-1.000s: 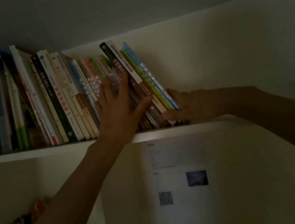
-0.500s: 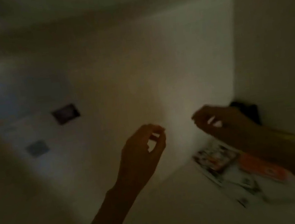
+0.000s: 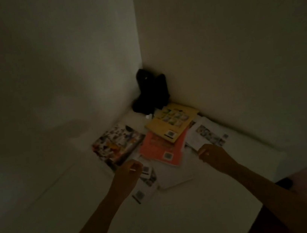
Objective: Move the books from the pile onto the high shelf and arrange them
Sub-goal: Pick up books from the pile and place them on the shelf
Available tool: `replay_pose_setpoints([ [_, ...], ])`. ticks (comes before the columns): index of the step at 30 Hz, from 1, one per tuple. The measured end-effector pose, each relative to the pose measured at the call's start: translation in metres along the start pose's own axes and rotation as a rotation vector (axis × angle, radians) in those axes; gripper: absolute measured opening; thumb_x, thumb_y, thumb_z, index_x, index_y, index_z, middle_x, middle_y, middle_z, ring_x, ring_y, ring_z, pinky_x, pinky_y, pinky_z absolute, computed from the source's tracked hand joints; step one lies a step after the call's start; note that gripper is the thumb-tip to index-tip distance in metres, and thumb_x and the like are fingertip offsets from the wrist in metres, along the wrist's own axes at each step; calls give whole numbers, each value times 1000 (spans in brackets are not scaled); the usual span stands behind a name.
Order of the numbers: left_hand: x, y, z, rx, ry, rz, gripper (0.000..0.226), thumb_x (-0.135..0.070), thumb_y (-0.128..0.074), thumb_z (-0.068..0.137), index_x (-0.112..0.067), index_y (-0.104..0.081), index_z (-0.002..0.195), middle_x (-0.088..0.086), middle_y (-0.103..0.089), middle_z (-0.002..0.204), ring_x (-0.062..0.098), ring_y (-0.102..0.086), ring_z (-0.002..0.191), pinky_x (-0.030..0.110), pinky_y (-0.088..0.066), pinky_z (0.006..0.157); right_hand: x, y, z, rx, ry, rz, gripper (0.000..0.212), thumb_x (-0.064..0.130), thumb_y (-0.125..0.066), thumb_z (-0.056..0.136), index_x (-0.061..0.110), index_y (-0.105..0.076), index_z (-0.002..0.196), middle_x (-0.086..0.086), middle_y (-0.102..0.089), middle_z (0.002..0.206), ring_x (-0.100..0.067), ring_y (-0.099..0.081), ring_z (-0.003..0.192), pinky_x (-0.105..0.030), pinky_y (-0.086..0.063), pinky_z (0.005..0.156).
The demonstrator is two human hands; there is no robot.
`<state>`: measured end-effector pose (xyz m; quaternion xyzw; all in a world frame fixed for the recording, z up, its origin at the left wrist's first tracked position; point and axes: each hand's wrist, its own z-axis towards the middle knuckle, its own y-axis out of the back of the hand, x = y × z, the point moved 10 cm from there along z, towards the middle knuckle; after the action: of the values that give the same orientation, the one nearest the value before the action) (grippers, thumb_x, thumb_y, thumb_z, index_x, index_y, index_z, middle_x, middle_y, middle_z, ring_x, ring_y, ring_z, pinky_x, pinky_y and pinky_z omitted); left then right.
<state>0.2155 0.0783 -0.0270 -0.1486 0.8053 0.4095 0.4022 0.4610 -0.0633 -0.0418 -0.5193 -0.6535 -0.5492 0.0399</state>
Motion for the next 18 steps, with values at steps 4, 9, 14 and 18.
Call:
replay_pose_setpoints([
  [4,-12,-41,53,18,100,-72,8,-17,-51,95,-16,-59,96,4,-62,92,14,-60,71,19,-47,58,-47,1,46,-2,-299,467,13,5,-54,91,6,-61,80,-18,-64,87,-22,-58,72,-28,-47,67],
  [9,-38,-68,101,25,-14,-279,19,-2,-46,93,-7,-62,102,16,-65,111,11,-67,77,22,-56,65,-35,-24,95,4,-454,778,24,8,-57,91,9,-55,67,-11,-58,74,-19,-55,63,-32,-49,67],
  [14,-59,-108,145,136,-178,319,61,-36,-59,88,-15,-37,141,6,-20,155,24,-20,142,41,-20,116,-33,-49,116,-15,-564,873,32,-1,-52,90,6,-49,58,-11,-42,57,-22,-41,50,-30,-36,51],
  [18,-53,-131,161,158,-193,665,73,-49,-40,94,-17,-2,149,6,6,157,24,3,145,39,-9,118,-37,-55,123,-9,-558,792,37,-2,-52,89,10,-48,53,-11,-44,58,-23,-41,51,-33,-41,55],
])
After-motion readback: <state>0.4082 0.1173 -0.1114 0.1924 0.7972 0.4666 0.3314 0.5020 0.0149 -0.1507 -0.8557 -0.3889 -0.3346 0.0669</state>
